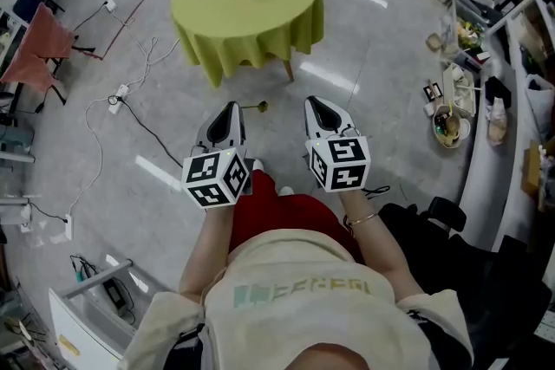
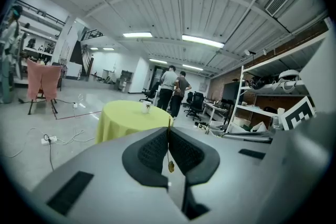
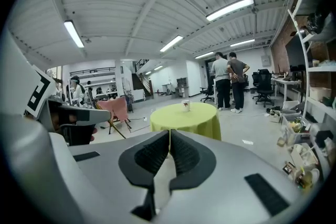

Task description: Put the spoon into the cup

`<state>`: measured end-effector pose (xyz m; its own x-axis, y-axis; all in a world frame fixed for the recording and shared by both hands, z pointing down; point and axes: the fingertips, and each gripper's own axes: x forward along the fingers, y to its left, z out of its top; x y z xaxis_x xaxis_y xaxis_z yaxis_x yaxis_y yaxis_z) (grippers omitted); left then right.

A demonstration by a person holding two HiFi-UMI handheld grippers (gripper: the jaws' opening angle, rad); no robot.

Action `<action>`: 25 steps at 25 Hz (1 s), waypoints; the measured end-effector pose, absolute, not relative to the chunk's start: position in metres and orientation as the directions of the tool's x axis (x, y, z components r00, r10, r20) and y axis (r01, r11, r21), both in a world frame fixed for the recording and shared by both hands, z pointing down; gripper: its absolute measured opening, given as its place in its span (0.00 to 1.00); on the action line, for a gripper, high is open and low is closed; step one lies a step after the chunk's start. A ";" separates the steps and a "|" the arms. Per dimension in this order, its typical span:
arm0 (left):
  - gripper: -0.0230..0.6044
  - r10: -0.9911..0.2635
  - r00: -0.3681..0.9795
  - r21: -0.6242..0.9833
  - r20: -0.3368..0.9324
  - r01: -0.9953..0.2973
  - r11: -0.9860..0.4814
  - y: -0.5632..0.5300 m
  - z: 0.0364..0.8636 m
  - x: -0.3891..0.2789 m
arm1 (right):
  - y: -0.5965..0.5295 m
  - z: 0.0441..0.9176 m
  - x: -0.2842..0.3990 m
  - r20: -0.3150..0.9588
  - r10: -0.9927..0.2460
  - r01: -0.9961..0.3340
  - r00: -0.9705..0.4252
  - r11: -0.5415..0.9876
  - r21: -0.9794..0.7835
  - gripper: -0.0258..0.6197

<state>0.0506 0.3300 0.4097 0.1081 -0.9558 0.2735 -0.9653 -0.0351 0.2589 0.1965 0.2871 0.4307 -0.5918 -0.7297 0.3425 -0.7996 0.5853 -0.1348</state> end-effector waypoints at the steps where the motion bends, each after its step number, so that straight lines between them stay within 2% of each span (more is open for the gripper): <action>1: 0.08 -0.956 0.107 0.259 0.274 -0.965 -0.034 0.328 0.410 0.050 | 0.285 0.431 0.197 0.343 -0.731 -0.801 -0.590 0.583 -0.136 0.10; 14: 0.08 -0.955 0.107 0.272 0.277 -0.962 -0.029 0.270 0.414 0.026 | 0.226 0.432 0.181 0.345 -0.743 -0.815 -0.573 0.561 -0.145 0.10; 25: 0.08 -0.954 0.094 0.274 0.285 -0.962 -0.014 0.201 0.422 -0.021 | 0.161 0.443 0.137 0.374 -0.729 -0.812 -0.573 0.565 -0.144 0.10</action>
